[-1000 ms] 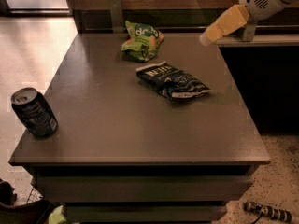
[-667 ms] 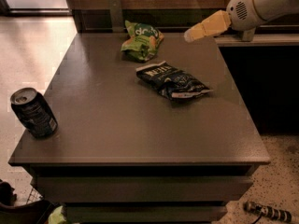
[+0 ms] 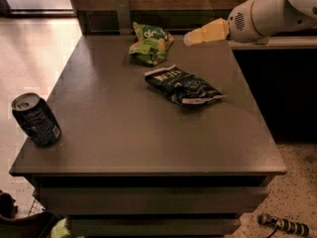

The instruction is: Move green rice chip bag near pepsi can

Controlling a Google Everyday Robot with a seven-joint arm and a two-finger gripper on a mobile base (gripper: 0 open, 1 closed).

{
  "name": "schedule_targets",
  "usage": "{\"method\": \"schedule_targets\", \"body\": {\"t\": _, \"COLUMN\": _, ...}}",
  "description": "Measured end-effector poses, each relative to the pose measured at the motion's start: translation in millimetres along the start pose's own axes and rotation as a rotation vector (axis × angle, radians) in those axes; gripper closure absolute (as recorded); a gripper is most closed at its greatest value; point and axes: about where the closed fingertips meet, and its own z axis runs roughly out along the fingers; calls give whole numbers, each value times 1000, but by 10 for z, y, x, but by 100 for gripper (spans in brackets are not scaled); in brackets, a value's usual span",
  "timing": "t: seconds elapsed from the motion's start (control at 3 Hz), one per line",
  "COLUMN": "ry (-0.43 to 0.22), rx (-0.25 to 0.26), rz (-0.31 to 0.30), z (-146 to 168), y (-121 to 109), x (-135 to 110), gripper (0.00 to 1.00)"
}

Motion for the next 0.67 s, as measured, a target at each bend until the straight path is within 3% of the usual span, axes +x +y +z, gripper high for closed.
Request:
{"method": "schedule_targets", "body": {"t": 0.33, "ry": 2, "rx": 22, "rz": 22, "z": 206, "y": -20, "x": -111, "gripper": 0}}
{"method": "schedule_targets", "body": {"t": 0.67, "ry": -6, "rx": 102, "rz": 57, "z": 836, "y": -65, "x": -428, "gripper": 0}}
